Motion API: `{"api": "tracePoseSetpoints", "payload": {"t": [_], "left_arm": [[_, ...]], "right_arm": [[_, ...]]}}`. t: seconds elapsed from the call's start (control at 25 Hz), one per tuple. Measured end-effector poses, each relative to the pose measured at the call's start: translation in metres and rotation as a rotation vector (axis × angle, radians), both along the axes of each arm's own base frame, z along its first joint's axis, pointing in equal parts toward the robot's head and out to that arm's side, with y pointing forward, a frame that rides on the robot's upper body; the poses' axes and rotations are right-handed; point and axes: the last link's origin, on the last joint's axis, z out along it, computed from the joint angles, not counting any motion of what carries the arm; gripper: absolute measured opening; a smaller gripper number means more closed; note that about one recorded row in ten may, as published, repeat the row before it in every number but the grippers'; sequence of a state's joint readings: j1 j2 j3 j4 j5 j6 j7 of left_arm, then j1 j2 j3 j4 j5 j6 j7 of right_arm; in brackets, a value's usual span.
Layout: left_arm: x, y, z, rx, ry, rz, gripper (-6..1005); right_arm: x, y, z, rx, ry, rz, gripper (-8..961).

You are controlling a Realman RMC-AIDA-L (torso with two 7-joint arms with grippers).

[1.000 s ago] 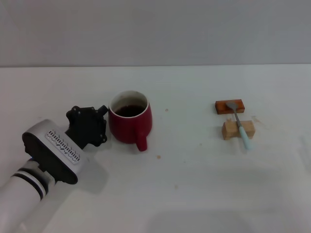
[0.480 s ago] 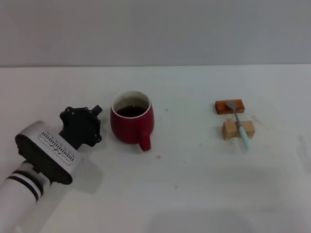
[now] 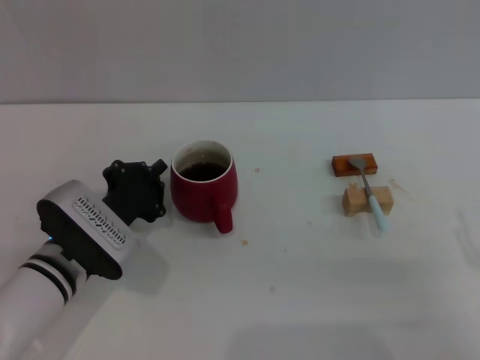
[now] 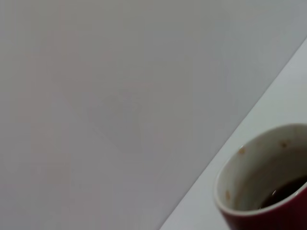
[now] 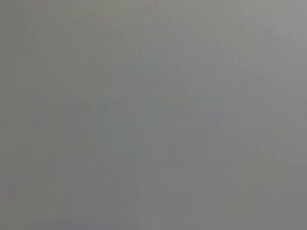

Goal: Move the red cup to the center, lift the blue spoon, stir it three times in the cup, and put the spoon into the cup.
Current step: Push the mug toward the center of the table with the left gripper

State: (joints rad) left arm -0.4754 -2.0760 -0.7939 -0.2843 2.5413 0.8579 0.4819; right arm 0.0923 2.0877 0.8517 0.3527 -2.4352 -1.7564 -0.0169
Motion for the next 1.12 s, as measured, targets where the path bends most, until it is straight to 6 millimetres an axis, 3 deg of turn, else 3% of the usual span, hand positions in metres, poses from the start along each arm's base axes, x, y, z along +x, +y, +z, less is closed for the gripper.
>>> {"api": "tracePoseSetpoints", "payload": {"t": [0.44,1.12], "left_arm": [[0.012,-0.004,-0.012,-0.05,-0.003,-0.046,11],[0.015,-0.011,-0.02,-0.099,0.02,-0.079,12]], "right_arm": [[-0.001,0.001,-0.001,-0.007,-0.001,0.006,715],[-0.002,0.002,-0.001,-0.008,-0.001,0.011,715]]}}
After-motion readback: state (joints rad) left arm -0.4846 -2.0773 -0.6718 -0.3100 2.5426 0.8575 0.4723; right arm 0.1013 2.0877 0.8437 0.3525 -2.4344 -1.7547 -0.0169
